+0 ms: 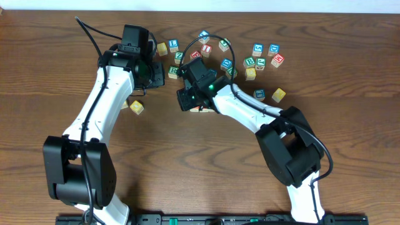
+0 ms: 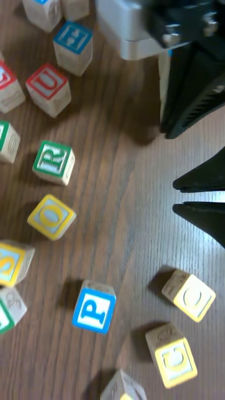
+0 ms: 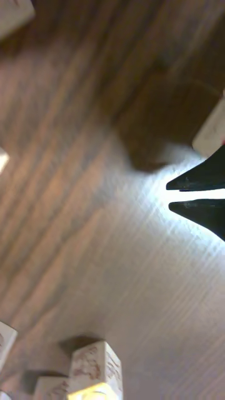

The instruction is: Spell out AI2

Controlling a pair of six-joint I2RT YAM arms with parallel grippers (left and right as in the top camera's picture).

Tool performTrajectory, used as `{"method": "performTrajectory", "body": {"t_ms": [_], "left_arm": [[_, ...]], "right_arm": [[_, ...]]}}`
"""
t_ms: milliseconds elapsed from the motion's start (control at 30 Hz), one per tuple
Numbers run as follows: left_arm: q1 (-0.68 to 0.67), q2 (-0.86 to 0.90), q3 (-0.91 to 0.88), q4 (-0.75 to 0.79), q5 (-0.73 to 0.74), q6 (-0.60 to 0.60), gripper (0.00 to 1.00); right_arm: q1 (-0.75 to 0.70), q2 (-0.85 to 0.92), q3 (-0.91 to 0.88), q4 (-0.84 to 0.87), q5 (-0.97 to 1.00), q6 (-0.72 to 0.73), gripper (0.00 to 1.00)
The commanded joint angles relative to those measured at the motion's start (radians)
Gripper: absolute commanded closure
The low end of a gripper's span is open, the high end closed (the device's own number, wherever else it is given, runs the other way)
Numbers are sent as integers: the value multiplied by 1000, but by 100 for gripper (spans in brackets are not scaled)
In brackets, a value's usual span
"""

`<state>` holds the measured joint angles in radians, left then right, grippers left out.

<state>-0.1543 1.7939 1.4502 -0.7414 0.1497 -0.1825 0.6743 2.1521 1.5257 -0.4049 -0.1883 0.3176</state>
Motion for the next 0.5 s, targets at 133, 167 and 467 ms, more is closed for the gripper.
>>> {"method": "performTrajectory", "body": {"t_ms": [133,167,467], "left_arm": [[3,-4,9,-6,-58,6,92],[3,-4,9,-6,-58,6,92],[3,-4,9,-6,-58,6,92]], "right_arm": [[10,14,16,-41,-13,59,99],[10,14,16,-45,-9,63,99],[8,14,16,-63,27,89,99]]}}
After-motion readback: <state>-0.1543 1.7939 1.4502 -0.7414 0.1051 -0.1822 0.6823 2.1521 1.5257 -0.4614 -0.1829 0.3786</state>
